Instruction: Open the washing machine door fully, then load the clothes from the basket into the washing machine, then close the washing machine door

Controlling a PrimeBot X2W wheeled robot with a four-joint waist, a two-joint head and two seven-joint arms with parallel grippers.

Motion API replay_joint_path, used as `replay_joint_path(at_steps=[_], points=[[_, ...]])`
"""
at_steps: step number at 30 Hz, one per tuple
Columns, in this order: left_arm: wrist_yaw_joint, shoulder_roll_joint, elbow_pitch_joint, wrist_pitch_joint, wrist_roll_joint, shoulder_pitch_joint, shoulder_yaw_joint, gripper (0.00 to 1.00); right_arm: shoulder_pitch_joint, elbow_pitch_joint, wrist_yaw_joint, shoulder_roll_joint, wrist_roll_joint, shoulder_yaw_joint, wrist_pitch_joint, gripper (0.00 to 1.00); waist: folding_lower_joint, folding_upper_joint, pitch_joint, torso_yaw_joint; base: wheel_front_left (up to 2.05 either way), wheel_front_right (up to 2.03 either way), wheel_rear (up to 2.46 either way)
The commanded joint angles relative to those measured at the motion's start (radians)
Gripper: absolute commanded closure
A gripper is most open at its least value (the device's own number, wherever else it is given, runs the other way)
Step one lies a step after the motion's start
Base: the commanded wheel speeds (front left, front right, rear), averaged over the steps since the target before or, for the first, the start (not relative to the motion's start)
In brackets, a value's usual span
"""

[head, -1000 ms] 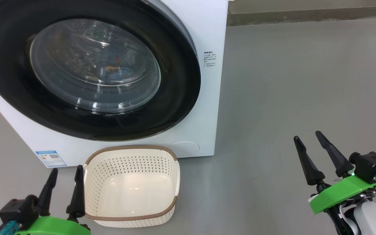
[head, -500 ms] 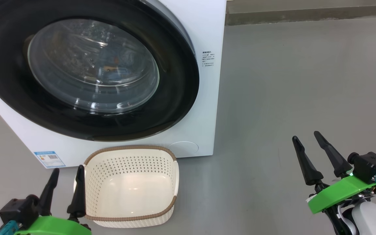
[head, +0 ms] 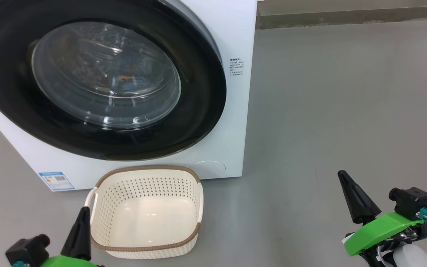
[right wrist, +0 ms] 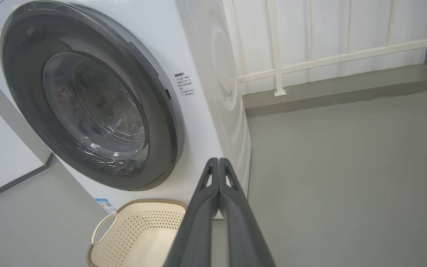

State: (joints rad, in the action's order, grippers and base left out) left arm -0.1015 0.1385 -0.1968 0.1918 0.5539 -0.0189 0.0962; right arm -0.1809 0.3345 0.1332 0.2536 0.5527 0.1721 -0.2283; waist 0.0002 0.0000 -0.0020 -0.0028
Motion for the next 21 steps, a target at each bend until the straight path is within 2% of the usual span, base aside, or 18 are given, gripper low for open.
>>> replay_joint_path(at_steps=[1,21], points=[[-0.002,0.011,0.019,-0.008,0.025,-0.03,-0.017,1.0,-0.024,-0.028,0.0,0.007,0.024,-0.016,0.004,1.0,0.0,0.0,0.001,0.0,0.0,0.0,0.0],[-0.007,-0.007,0.007,-0.059,0.205,-0.04,-0.051,1.0,-0.008,-0.038,-0.001,-0.03,0.204,-0.063,0.063,1.0,-0.0002,0.0,0.002,0.001,0.0,0.0,0.0]])
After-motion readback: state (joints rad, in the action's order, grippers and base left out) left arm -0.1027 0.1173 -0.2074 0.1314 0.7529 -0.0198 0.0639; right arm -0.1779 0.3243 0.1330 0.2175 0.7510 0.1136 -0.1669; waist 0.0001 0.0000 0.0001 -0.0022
